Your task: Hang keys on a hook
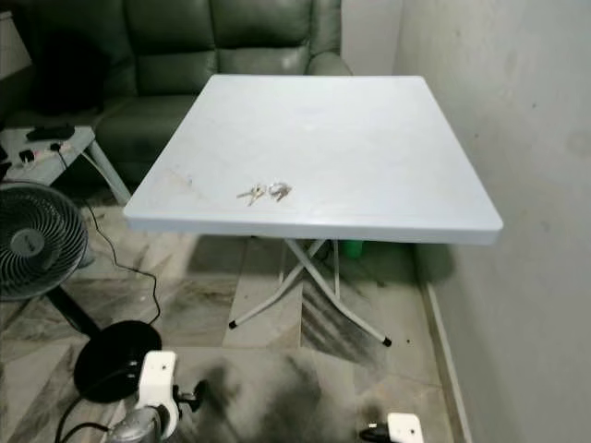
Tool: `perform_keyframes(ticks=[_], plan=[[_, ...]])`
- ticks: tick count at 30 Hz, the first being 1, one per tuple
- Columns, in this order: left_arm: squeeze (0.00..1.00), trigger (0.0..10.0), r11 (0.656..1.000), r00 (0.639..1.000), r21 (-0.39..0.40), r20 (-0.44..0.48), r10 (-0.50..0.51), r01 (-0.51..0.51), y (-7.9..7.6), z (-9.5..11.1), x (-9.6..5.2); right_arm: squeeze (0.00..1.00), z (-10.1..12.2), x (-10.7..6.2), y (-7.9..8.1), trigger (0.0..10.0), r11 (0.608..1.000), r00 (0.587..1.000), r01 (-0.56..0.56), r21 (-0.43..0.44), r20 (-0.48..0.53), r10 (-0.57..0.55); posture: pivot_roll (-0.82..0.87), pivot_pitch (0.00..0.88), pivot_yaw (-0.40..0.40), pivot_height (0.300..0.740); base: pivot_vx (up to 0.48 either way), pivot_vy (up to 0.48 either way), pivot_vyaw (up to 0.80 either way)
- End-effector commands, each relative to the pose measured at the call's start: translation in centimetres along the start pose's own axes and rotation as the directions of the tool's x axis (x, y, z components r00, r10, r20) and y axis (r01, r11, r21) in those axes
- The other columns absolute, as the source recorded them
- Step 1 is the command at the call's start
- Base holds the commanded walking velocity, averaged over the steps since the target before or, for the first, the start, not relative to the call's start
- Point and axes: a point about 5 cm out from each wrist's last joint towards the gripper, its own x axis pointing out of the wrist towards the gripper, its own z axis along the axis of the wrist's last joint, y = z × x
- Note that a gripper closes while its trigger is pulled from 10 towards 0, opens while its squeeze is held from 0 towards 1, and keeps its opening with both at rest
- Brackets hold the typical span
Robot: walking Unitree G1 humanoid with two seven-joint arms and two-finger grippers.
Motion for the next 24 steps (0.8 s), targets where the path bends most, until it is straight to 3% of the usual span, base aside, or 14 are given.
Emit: perform_keyframes(ticks=[1,8,21,22,23,24], plan=[[0.00,10.0,1.000,1.000,0.012,0.001,0.028,-0.028,1.30,0.17,-0.15,0.00,0.25,0.21,1.10,10.0,1.000,1.000,-0.020,0.023,0.011,0.020,-0.05,0.000,0.033,0.732,0.000,0.480,0.00],[0.00,10.0,0.999,0.999,0.009,0.003,0.032,-0.032,1.29,0.27,-0.11,0.00,0.24,0.22,1.13,10.0,0.999,1.000,-0.020,0.026,0.010,0.020,-0.05,0.000,0.032,0.732,0.000,0.472,0.00],[0.00,10.0,0.999,0.999,0.015,0.003,0.049,-0.049,1.37,0.34,-0.10,0.00,0.26,0.25,1.27,10.0,0.999,1.000,-0.024,0.040,0.010,0.024,-0.05,0.000,0.033,0.732,0.000,0.000,0.00],[0.00,10.0,0.999,0.999,0.009,0.004,0.050,-0.050,1.37,0.33,-0.10,0.07,0.25,0.25,1.28,10.0,0.999,1.000,-0.026,0.046,0.009,0.026,-0.05,0.000,0.032,0.732,0.000,0.000,0.00],[0.00,10.0,0.999,0.999,0.001,0.004,0.053,-0.053,1.36,0.33,-0.10,1.00,0.23,0.25,1.31,10.0,0.998,1.000,-0.030,0.056,0.010,0.030,-0.05,0.000,0.032,0.732,0.000,0.000,0.00],[0.00,10.0,0.999,0.999,-0.001,0.005,0.054,-0.054,1.36,0.33,-0.09,1.00,0.24,0.25,1.32,10.0,0.998,0.999,-0.031,0.060,0.010,0.031,-0.05,0.000,0.031,0.732,0.000,0.000,0.00]])
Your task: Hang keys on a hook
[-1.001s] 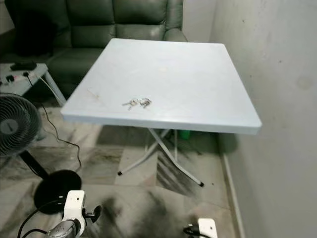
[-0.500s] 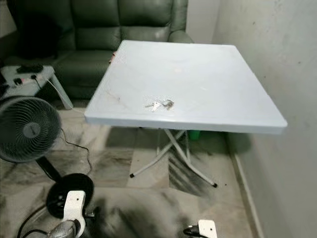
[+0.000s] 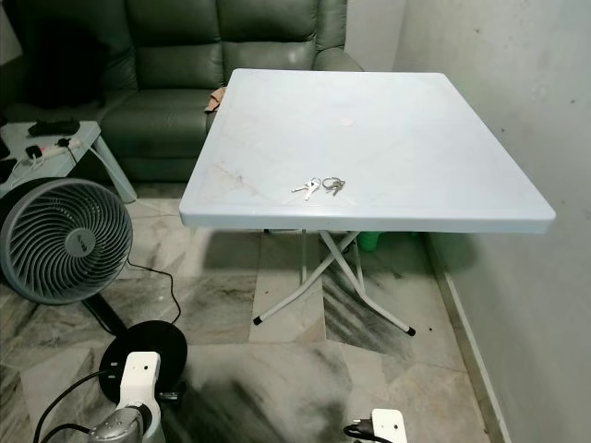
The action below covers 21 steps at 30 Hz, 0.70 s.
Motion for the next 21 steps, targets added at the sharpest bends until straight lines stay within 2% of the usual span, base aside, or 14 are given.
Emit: perform_keyframes(ticks=[1,15,17,19,21], plan=[[0.00,10.0,1.000,1.000,-0.003,-0.001,0.023,-0.023,0.5,0.1,0.0,1.00,0.1,0.0,0.0,10.0,1.000,1.000,-0.004,0.021,0.003,0.004,-0.05,0.000,0.031,0.732,0.000,0.000,0.00],[0.00,10.0,0.999,0.998,0.031,0.058,0.017,-0.019,0.4,0.6,0.0,1.00,1.0,0.0,-0.5,10.0,1.000,0.998,0.001,-0.012,0.067,0.000,-0.05,0.000,0.028,0.732,0.000,0.000,0.00],[0.00,10.0,0.999,0.996,0.029,0.086,0.013,-0.015,0.5,1.0,0.0,1.00,2.2,0.1,-0.6,10.0,1.000,0.991,-0.027,-0.003,0.129,0.027,-0.05,0.000,0.028,0.732,0.000,0.000,0.00],[0.00,10.0,0.999,0.993,0.040,0.116,0.007,-0.012,0.5,1.4,-0.1,1.00,3.2,0.2,-0.6,10.0,0.999,0.983,-0.036,-0.039,0.179,0.043,-0.06,0.000,0.032,0.732,0.000,0.000,0.00],[0.00,10.0,0.999,0.991,0.043,0.132,0.006,-0.011,0.5,1.6,-0.1,1.00,3.5,0.2,-0.6,10.0,0.998,0.979,-0.041,-0.041,0.198,0.048,-0.06,0.000,0.032,0.732,0.000,0.000,0.00]])
